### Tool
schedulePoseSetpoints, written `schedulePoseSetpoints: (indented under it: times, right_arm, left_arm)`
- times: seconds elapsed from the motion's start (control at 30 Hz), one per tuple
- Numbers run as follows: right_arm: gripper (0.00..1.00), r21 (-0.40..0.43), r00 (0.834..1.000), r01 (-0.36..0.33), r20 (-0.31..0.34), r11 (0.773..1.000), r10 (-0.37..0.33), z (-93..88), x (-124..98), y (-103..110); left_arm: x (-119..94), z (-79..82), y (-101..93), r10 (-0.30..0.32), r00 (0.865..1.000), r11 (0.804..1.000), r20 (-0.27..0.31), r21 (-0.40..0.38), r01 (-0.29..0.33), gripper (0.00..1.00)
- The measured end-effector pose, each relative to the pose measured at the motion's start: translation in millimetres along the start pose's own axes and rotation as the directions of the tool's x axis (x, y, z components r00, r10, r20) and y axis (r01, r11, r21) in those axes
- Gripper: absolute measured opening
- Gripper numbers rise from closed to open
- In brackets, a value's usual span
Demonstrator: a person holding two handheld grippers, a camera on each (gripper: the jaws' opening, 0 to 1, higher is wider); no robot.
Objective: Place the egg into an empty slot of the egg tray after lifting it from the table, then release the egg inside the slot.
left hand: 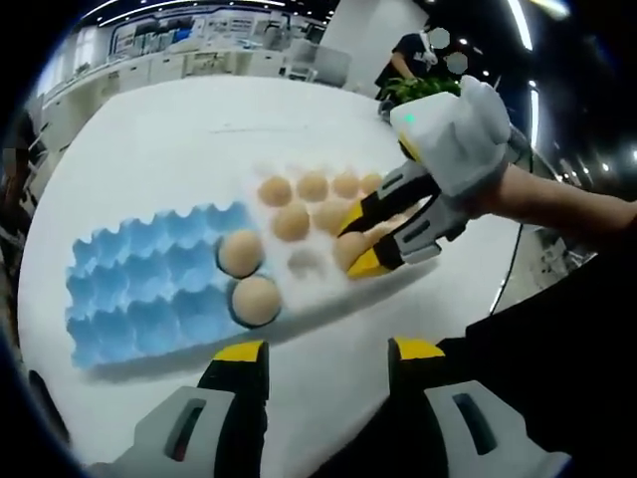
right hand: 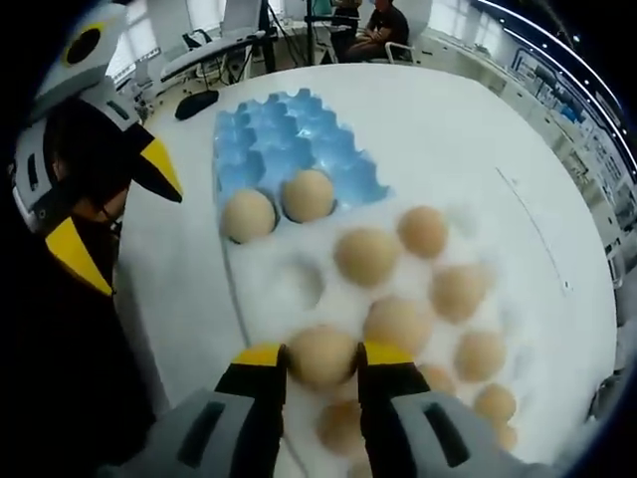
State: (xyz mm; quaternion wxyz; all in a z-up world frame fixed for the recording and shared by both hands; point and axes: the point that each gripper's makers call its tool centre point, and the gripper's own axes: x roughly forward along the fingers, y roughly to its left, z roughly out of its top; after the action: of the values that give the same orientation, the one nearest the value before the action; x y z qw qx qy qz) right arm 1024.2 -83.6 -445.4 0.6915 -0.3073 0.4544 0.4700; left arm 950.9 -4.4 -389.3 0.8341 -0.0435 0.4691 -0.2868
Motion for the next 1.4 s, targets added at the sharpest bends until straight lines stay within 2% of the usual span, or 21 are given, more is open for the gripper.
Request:
schedulePoseSetpoints:
  times: [0.27, 0.37, 0.43, 0.53, 0.63, 0.8, 0.93, 1.1, 1.2, 1.4]
  right_arm:
    - [0.29, 0.008, 0.999, 0.027, -0.037, 1.0, -0.027, -1.3, -0.7, 0.8]
    - [0.29, 0.036, 0.999, 0.032, 0.001, 0.999, -0.032, -0.9, -3.8, 0.0]
    - [0.29, 0.107, 0.998, 0.023, 0.053, 0.994, -0.029, 0.1, -6.6, -0.7]
    - [0.29, 0.169, 0.996, -0.003, 0.089, 0.986, -0.012, 0.3, -8.4, -2.0]
    - [0.29, 0.188, 0.996, -0.011, 0.084, 0.982, -0.005, 1.3, -9.2, -3.6]
    - [0.29, 0.172, 0.997, 0.001, 0.077, 0.985, -0.014, 1.5, -9.6, -1.1]
    - [0.29, 0.211, 0.995, -0.011, 0.101, 0.977, -0.01, 5.2, -15.2, -2.3]
    - [0.29, 0.323, 0.984, -0.049, 0.178, 0.945, -0.01, 15.5, -24.0, -5.1]
    - [0.29, 0.401, 0.975, -0.087, 0.221, 0.912, -0.004, 19.4, -27.6, -4.4]
    - [0.29, 0.491, 0.962, -0.15, 0.271, 0.858, 0.013, 20.4, -30.3, -3.3]
  left_arm:
    - [5.0, 2.8, -3.8, 0.009, 1.0, 0.999, -0.004, 0.04, -0.009, 0.49]
    - [8.2, 1.9, -6.8, 0.008, 1.0, 0.998, -0.019, 0.063, -0.007, 0.49]
    - [8.3, 4.1, -7.6, 0.007, 1.0, 0.997, -0.011, 0.07, -0.007, 0.49]
    - [9.1, 6.6, -6.6, 0.016, 1.0, 0.997, -0.008, 0.08, -0.015, 0.49]
    - [9.7, 7.6, -5.9, 0.017, 1.0, 0.996, -0.007, 0.092, -0.016, 0.49]
    - [10.7, 7.0, -0.6, 0.032, 0.999, 0.994, -0.012, 0.103, -0.031, 0.49]
    - [12.6, 9.4, 0.0, 0.035, 0.999, 0.994, -0.001, 0.108, -0.034, 0.5]
    - [16.3, 12.4, -2.7, 0.026, 1.0, 0.99, 0.012, 0.136, -0.027, 0.5]
    - [19.8, 15.0, -7.1, 0.002, 1.0, 0.985, 0.02, 0.171, -0.006, 0.5]
    - [25.8, 26.4, -7.9, -0.003, 0.998, 0.971, 0.06, 0.239, -0.012, 0.51]
